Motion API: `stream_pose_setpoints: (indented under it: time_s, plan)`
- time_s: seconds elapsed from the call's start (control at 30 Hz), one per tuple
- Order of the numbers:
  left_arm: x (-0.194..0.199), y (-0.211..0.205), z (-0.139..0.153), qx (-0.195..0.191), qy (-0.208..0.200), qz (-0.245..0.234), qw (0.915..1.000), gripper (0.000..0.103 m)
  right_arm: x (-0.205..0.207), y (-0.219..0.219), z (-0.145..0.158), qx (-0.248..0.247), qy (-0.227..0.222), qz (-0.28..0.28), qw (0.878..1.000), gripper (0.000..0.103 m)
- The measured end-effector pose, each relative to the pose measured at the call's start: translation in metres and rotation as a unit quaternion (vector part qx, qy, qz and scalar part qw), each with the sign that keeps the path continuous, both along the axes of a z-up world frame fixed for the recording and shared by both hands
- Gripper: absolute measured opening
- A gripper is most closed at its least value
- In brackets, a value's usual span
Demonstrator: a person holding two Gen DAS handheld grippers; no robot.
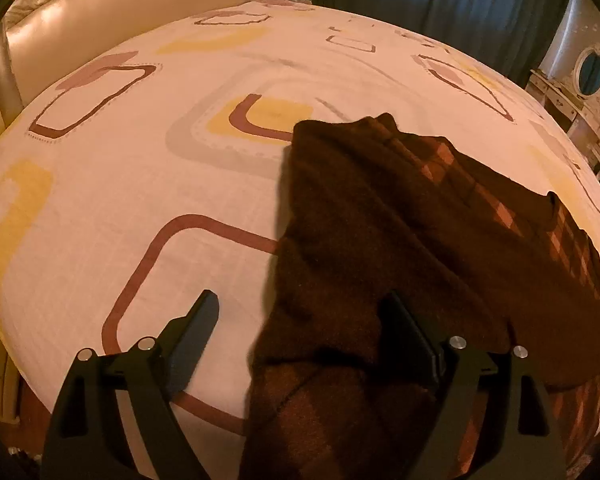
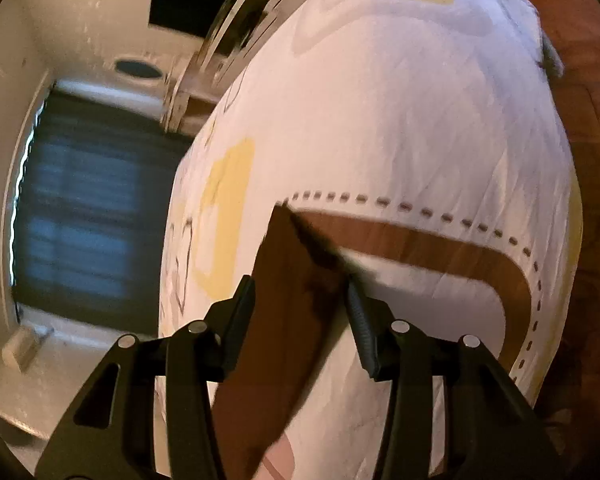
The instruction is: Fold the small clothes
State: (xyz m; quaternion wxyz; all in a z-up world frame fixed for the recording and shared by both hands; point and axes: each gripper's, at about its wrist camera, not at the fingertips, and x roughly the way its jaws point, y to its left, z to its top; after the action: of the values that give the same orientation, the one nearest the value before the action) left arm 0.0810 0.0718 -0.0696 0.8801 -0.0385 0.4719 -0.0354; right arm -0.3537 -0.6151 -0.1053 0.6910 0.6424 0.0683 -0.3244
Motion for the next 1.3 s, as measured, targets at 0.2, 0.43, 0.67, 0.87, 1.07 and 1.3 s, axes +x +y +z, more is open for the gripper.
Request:
stream_pose_setpoints:
  time_s: [0.2,0.43,0.67,0.87,1.07,1.3]
  plan:
    - [0.002,0.000,-0.001,0.002,0.004,0.001,1.0000,0.085,0.003,-0.017,-0.006,-0.011,0.014,0.015,1.000,0.046]
    - [0.002,0.000,0.000,0.001,0.008,0.002,1.0000,0.086,0.032,-0.019,0.007,-0.015,0.004,0.075,0.997,0.004]
    - [-0.003,0.008,0.003,-0.016,0.008,-0.012,0.9998,0.085,0.080,0.025,0.102,-0.109,-0.049,0.142,0.983,0.004]
    - [-0.016,0.032,0.014,-0.035,-0.006,-0.004,0.9994,0.085,0.160,0.137,0.192,-0.216,-0.080,0.275,0.933,0.004]
    - [-0.021,0.067,0.024,-0.051,-0.015,0.017,0.9984,0.085,0.254,0.279,0.214,-0.269,-0.069,0.425,0.862,0.004]
    - [-0.028,0.092,0.025,-0.077,-0.020,0.040,0.9960,0.085,0.326,0.444,0.158,-0.280,-0.012,0.560,0.780,0.004]
